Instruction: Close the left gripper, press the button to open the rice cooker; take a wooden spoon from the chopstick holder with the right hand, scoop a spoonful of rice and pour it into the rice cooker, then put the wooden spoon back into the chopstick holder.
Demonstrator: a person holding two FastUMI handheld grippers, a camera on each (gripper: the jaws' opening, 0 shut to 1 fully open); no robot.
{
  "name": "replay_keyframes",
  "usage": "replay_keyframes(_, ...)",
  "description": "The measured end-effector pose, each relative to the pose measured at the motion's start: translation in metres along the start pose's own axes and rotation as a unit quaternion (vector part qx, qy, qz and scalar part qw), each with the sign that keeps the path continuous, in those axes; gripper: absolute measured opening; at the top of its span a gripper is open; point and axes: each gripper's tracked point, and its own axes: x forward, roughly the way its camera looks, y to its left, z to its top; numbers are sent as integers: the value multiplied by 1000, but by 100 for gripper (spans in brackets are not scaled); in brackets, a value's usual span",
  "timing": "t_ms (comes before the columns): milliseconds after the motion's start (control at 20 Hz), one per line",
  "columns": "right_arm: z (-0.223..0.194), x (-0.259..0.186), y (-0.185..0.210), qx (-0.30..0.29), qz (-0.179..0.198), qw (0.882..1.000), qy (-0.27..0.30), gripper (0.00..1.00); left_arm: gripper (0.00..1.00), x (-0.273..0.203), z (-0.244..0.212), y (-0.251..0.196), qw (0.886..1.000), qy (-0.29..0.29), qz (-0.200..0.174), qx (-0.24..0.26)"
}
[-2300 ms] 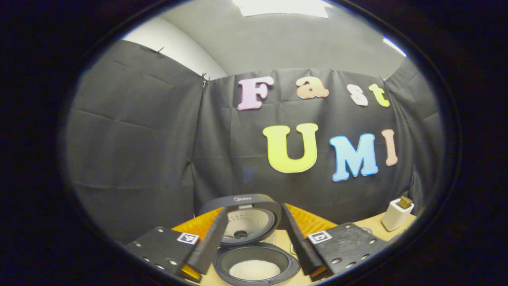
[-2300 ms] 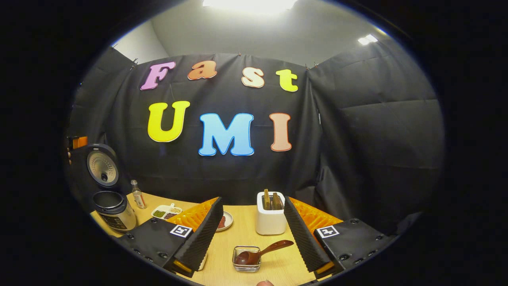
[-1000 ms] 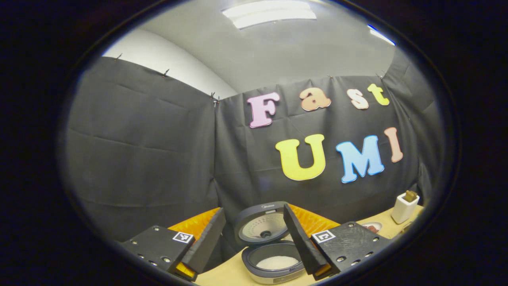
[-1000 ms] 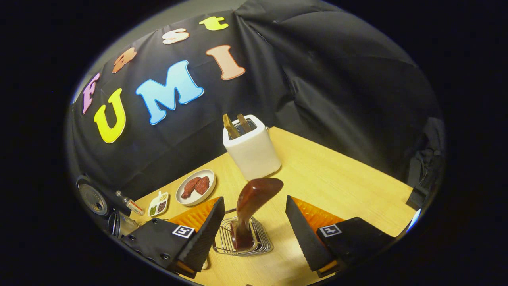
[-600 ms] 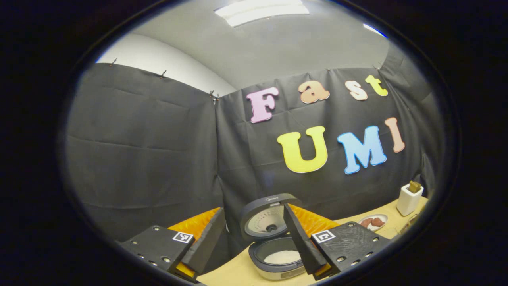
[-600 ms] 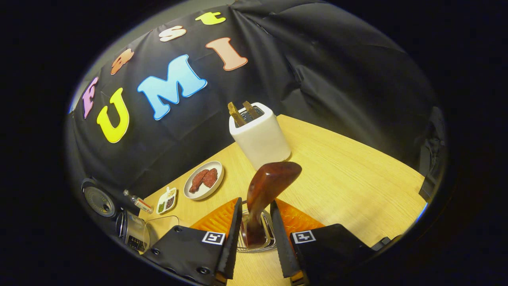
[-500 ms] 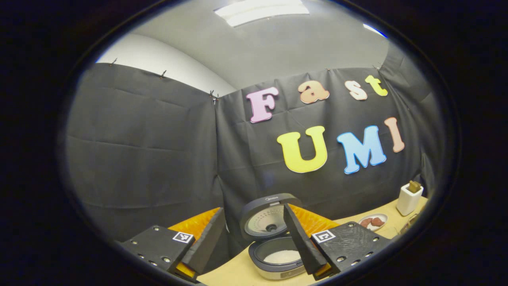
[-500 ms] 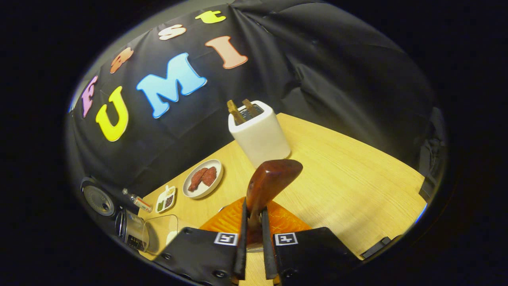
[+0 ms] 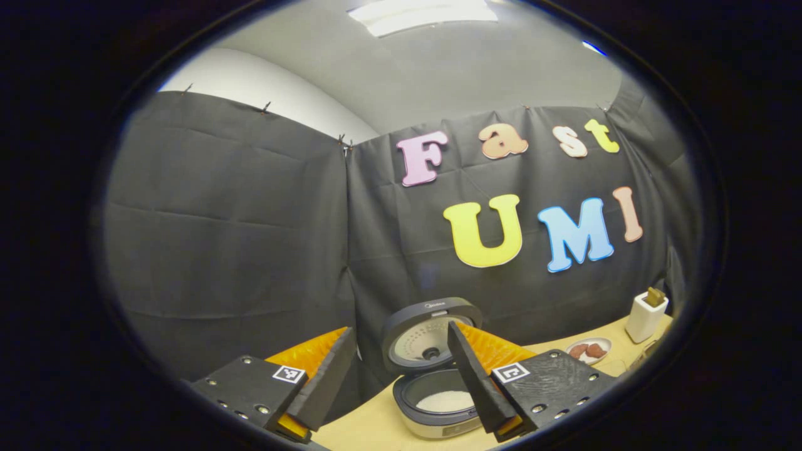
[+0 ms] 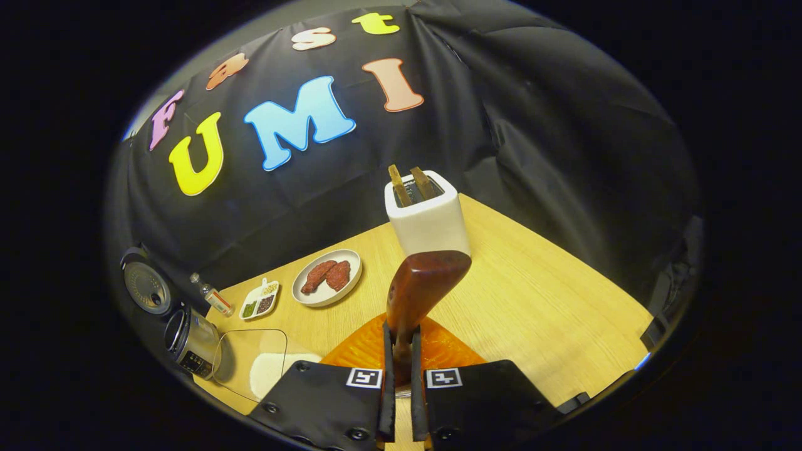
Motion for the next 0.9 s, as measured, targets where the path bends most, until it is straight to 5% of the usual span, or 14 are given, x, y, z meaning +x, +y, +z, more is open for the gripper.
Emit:
replay_keyframes(450, 56, -32, 56, -64, 17, 995, -70, 12, 90, 19, -23, 8, 1000, 12, -10, -13)
replay_keyframes(900, 49, -52, 144, -162, 51, 980, -106, 11, 92, 55, -51, 21, 999, 22, -24, -20)
